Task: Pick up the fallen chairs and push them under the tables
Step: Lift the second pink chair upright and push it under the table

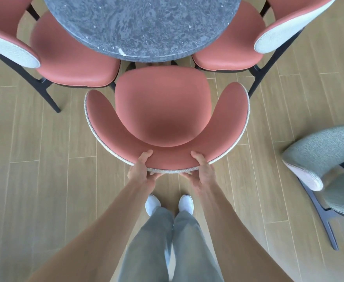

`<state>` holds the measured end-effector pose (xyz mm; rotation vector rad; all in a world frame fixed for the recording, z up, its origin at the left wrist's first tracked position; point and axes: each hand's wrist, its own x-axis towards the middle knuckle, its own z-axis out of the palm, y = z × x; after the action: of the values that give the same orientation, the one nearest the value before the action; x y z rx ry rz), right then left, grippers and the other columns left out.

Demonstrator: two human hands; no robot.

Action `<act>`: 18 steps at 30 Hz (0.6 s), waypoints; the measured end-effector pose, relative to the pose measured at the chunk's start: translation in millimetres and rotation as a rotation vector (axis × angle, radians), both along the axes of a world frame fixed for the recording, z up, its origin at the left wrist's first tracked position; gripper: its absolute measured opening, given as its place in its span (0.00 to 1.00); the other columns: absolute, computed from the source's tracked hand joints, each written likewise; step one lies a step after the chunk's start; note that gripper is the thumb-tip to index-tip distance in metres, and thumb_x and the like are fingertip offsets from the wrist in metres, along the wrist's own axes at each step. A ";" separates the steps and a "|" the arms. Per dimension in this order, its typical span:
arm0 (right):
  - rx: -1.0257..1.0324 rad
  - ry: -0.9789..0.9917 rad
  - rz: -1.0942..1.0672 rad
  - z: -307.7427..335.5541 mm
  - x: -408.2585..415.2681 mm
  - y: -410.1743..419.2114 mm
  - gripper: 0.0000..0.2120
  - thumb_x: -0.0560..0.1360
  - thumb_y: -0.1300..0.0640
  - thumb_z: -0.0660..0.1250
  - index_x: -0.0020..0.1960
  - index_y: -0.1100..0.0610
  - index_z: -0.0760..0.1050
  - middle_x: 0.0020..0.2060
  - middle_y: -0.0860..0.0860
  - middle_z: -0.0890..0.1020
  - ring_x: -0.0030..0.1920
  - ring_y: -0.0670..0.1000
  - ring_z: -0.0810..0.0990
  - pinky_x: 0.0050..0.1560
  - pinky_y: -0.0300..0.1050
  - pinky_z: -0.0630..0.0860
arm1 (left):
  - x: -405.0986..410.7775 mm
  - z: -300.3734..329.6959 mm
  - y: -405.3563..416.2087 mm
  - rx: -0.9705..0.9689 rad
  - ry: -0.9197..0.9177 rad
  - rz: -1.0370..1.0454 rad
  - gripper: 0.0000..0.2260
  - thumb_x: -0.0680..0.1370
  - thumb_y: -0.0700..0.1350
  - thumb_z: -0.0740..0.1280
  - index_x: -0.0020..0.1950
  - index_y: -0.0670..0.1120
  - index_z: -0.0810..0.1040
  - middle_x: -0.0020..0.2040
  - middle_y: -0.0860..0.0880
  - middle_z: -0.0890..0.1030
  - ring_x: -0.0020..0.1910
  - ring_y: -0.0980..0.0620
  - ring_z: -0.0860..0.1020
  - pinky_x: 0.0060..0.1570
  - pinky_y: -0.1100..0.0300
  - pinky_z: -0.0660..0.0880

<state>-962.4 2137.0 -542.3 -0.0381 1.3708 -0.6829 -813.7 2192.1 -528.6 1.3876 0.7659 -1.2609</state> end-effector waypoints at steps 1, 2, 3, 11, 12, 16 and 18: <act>0.004 0.025 0.027 2.2 -1.1 -0.6 0.26 0.69 0.60 0.76 0.65 0.59 0.76 0.61 0.55 0.81 0.60 0.59 0.80 0.48 0.62 0.82 | -0.3 1.7 -0.2 0.000 -0.001 -0.009 0.22 0.69 0.39 0.78 0.62 0.43 0.77 0.59 0.43 0.81 0.56 0.43 0.80 0.53 0.37 0.80; 0.008 0.041 0.051 4.6 -1.7 -2.1 0.26 0.68 0.59 0.77 0.65 0.57 0.77 0.62 0.55 0.81 0.60 0.59 0.80 0.48 0.62 0.82 | 0.1 3.9 -0.7 -0.003 -0.002 -0.024 0.23 0.70 0.40 0.78 0.63 0.42 0.77 0.59 0.43 0.81 0.57 0.42 0.80 0.52 0.36 0.80; 0.016 0.055 0.076 7.8 -2.1 -3.5 0.25 0.68 0.58 0.77 0.64 0.56 0.77 0.62 0.55 0.81 0.60 0.59 0.80 0.48 0.62 0.82 | 0.7 6.8 -1.2 -0.002 -0.003 -0.042 0.23 0.70 0.40 0.78 0.64 0.42 0.76 0.59 0.43 0.81 0.56 0.42 0.81 0.51 0.36 0.80; 0.038 0.099 0.137 38.5 -20.7 -9.0 0.20 0.75 0.60 0.72 0.66 0.59 0.74 0.59 0.60 0.81 0.56 0.62 0.83 0.38 0.55 0.84 | 8.1 32.4 3.9 0.085 -0.063 -0.169 0.19 0.76 0.40 0.72 0.66 0.40 0.73 0.63 0.37 0.75 0.57 0.38 0.80 0.52 0.39 0.80; 0.043 0.111 0.133 45.2 -24.9 -8.8 0.18 0.75 0.61 0.71 0.64 0.61 0.74 0.59 0.62 0.81 0.55 0.62 0.83 0.37 0.54 0.83 | 7.4 37.8 4.1 0.112 -0.086 -0.176 0.18 0.77 0.38 0.71 0.66 0.40 0.72 0.64 0.37 0.75 0.58 0.38 0.80 0.53 0.41 0.80; 0.003 0.179 0.147 73.2 -45.9 -12.7 0.16 0.77 0.62 0.67 0.63 0.64 0.73 0.57 0.64 0.81 0.50 0.59 0.84 0.43 0.55 0.83 | -0.5 70.3 -2.4 0.195 -0.219 -0.218 0.21 0.77 0.40 0.66 0.70 0.42 0.70 0.65 0.41 0.74 0.53 0.43 0.77 0.55 0.49 0.79; -0.047 0.224 0.126 91.4 -59.2 -17.8 0.14 0.77 0.63 0.64 0.62 0.65 0.75 0.55 0.63 0.82 0.51 0.59 0.84 0.49 0.55 0.83 | -10.4 93.1 -10.0 0.182 -0.364 -0.291 0.20 0.78 0.41 0.64 0.70 0.42 0.70 0.68 0.41 0.75 0.58 0.41 0.78 0.59 0.50 0.78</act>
<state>-1021.7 2119.2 -450.9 -0.2431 1.5521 -0.6179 -824.1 2182.1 -435.5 1.8656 0.4448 -1.1269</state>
